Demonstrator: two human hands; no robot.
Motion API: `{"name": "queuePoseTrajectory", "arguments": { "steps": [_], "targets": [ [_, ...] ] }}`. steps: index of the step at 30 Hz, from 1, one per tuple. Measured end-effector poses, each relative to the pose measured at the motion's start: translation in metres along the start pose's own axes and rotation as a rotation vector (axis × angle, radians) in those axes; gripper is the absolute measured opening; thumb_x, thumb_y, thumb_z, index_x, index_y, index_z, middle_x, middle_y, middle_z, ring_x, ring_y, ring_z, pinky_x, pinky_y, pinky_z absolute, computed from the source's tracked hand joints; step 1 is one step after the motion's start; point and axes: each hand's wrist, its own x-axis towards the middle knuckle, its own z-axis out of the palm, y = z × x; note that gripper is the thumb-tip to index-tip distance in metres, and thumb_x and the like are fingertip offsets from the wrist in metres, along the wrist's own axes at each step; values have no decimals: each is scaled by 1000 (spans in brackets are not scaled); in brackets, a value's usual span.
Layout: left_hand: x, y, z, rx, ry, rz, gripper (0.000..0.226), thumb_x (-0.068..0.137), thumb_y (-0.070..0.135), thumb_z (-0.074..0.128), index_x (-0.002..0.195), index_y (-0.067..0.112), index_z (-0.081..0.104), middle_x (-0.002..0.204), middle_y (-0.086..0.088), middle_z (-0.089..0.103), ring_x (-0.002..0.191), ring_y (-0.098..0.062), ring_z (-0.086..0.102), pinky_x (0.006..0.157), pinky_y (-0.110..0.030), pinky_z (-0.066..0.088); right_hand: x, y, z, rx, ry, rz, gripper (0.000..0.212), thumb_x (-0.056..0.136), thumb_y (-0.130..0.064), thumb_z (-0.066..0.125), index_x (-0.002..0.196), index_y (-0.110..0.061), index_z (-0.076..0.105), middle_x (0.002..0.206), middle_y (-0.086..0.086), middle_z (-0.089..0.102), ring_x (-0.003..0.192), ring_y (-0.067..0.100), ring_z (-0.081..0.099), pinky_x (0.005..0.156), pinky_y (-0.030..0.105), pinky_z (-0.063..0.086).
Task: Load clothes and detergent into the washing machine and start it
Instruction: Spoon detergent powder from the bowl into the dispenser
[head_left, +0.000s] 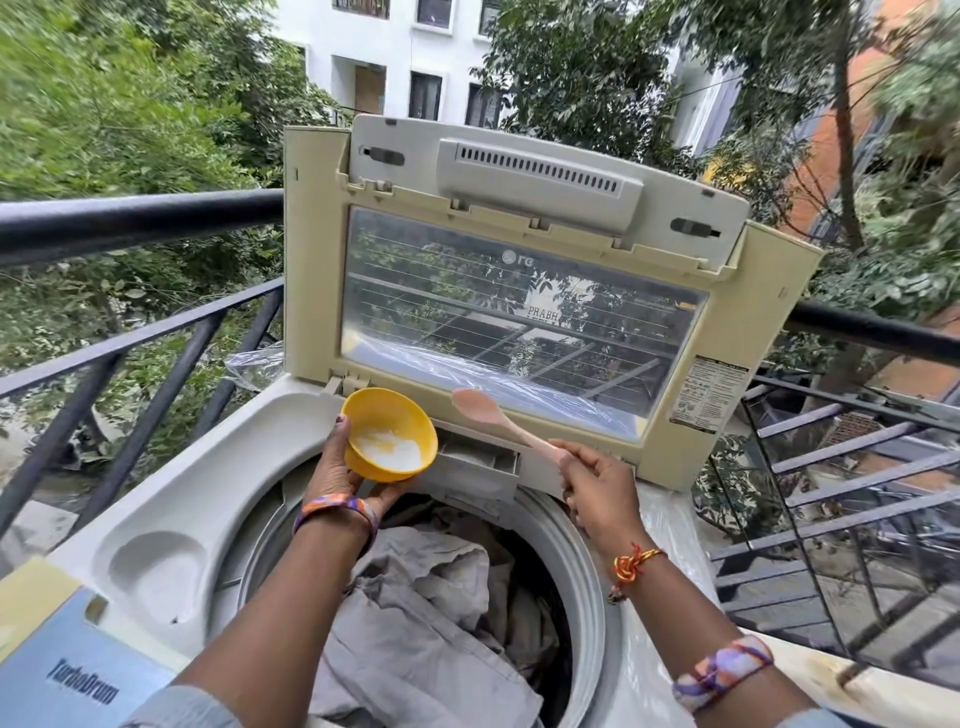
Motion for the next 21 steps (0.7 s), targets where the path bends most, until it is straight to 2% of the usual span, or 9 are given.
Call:
{"name": "queuePoseTrajectory", "arguments": {
  "steps": [2, 4, 8, 11, 14, 16, 18, 21],
  "targets": [
    [0, -1, -1, 26, 9, -7, 60, 83, 37, 63, 135, 15, 42, 134, -13, 46, 128, -38, 42, 90, -60, 41, -6, -12, 1, 159, -51, 45, 18, 92, -6, 51, 95, -11, 68, 53, 1, 45, 30, 0, 32, 31, 12, 25],
    [1, -1, -3, 43, 8, -16, 59, 83, 38, 63, 133, 15, 43, 131, -12, 47, 124, -38, 45, 89, -60, 43, -13, -23, 2, 219, -130, 61, 18, 91, -4, 51, 95, -5, 68, 50, 2, 44, 30, 1, 31, 30, 10, 24],
    [-3, -4, -4, 95, -23, -60, 44, 83, 42, 61, 115, 17, 45, 118, -14, 46, 95, -37, 51, 85, -58, 43, -25, -35, 8, 158, -250, 77, 19, 91, -5, 51, 90, -7, 70, 45, -2, 46, 30, 1, 31, 31, 11, 23],
    [-9, -8, -3, 128, -36, -123, 43, 82, 46, 59, 112, 18, 43, 118, -17, 44, 88, -39, 53, 82, -58, 45, -30, -38, 12, 123, -283, 123, 21, 91, -6, 51, 83, -10, 70, 40, -5, 46, 29, 2, 30, 30, 11, 21],
    [-13, -13, -3, 167, -71, -156, 45, 82, 48, 58, 111, 16, 46, 120, -19, 43, 84, -38, 54, 55, -55, 54, -37, -41, 13, 91, -284, 160, 20, 91, -4, 49, 87, -5, 68, 44, -1, 46, 28, 2, 30, 30, 10, 21],
    [-16, -17, -3, 189, -96, -177, 44, 82, 49, 57, 106, 13, 50, 119, -18, 44, 81, -36, 54, 38, -50, 51, -42, -44, 13, 65, -288, 173, 21, 91, -4, 47, 92, -5, 67, 50, 2, 47, 28, 2, 32, 31, 11, 21],
    [-17, -20, -3, 217, -105, -198, 43, 82, 50, 56, 102, 12, 52, 119, -18, 45, 80, -35, 54, 38, -49, 51, -46, -46, 12, 62, -293, 184, 20, 92, -5, 46, 91, -8, 66, 54, 4, 49, 29, 2, 34, 30, 10, 22],
    [-17, -21, -5, 241, -92, -229, 44, 81, 51, 56, 98, 10, 53, 118, -18, 48, 80, -34, 55, 48, -52, 53, -50, -49, 11, 79, -304, 196, 18, 93, -7, 47, 97, -9, 64, 58, 4, 51, 31, 2, 37, 32, 12, 24]
  ]
}}
